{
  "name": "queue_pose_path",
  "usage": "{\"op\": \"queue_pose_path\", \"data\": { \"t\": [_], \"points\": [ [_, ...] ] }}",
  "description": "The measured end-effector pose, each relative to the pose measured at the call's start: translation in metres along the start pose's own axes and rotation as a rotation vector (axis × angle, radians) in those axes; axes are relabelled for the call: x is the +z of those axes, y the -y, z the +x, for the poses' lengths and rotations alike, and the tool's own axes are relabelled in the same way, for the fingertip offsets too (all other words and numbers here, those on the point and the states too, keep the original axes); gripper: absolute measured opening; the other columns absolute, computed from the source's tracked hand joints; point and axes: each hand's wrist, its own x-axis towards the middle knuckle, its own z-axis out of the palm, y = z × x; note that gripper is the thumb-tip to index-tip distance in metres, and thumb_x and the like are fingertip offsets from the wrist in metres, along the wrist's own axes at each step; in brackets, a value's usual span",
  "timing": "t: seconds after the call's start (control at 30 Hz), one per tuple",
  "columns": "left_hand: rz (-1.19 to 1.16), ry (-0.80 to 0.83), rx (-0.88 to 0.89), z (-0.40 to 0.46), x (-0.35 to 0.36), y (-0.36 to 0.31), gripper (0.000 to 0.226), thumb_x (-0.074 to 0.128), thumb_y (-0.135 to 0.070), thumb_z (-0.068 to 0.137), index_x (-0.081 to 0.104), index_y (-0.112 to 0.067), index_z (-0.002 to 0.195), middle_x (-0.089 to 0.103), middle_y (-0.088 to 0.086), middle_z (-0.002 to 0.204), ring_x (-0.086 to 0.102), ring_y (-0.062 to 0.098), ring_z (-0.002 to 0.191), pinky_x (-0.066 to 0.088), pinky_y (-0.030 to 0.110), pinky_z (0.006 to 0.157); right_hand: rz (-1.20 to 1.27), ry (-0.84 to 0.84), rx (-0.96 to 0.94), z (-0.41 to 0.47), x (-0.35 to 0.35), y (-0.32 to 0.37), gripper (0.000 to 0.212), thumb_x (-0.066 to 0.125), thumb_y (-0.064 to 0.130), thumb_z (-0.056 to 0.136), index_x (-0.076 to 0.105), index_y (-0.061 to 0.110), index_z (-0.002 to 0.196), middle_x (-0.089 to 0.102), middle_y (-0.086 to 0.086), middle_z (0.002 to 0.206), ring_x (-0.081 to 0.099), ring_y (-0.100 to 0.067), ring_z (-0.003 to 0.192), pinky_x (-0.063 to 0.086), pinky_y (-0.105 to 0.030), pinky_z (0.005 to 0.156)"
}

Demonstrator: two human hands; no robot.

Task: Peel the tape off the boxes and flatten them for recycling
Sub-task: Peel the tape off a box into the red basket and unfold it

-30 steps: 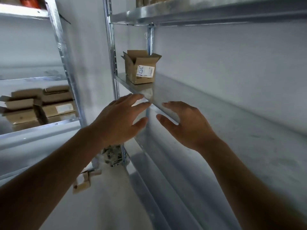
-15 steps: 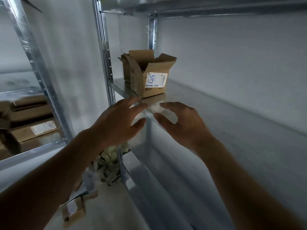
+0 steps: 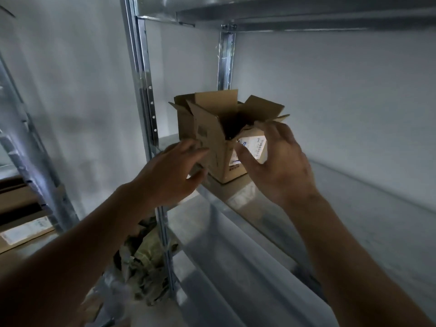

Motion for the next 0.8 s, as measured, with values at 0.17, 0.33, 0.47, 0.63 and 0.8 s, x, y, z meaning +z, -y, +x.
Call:
{"op": "queue_pose_path", "data": {
  "t": [0.17,0.33,0.47,0.63,0.8],
  "points": [
    [-0.130,0.034,0.048,0.037,0.016,0.052,0.057,0.048,-0.055,0.101,0.049,-0.022,0.148,0.050,0.003,0.150,0.058,0.022,0.128,0.055,0.045,0.102,-0.144,-0.088,0.104,0.036,0.016,0.024,0.070,0.039,0.071,0.096,0.045,0.026,0.149,0.044,-0.010,0.151,0.046,-0.034,0.135,0.045,-0.047,0.109],
    [-0.223,0.067,0.148,0.064,0.032,0.089,0.044,0.056,-0.050,0.097,0.049,-0.028,0.135,0.056,0.001,0.135,0.065,0.017,0.108,0.059,0.041,0.096,-0.132,-0.131,0.051,0.060,0.033,0.047,0.056,0.027,0.065,0.098,0.068,0.028,0.088,0.069,0.005,0.087,0.065,-0.020,0.084,0.050,-0.034,0.072],
    [-0.360,0.089,0.151,0.079,0.044,0.101,0.038,0.063,-0.039,0.099,0.044,-0.027,0.129,0.064,-0.003,0.118,0.065,0.010,0.096,0.059,0.039,0.093,-0.086,-0.116,0.254,0.056,0.045,0.046,0.067,0.018,0.059,0.101,0.070,0.020,0.083,0.071,-0.001,0.078,0.066,-0.028,0.078,0.054,-0.040,0.073],
    [-0.542,0.061,0.145,0.089,0.053,0.094,0.046,0.065,-0.024,0.099,0.033,-0.020,0.132,0.058,0.001,0.110,0.065,0.019,0.102,0.056,0.049,0.096,-0.065,-0.047,0.354,0.057,0.033,0.040,0.029,0.025,0.041,0.106,0.039,0.032,0.083,0.055,0.000,0.082,0.058,-0.033,0.087,0.041,-0.039,0.072],
    [-0.531,0.063,0.153,0.100,0.056,0.082,0.041,0.056,-0.027,0.103,0.035,-0.025,0.138,0.038,0.006,0.146,0.051,0.015,0.119,0.047,0.040,0.104,-0.069,0.150,0.454,0.065,0.023,0.042,0.055,0.016,0.067,0.100,0.048,0.037,0.132,0.061,-0.001,0.128,0.057,-0.030,0.120,0.046,-0.049,0.103]
  ]
}}
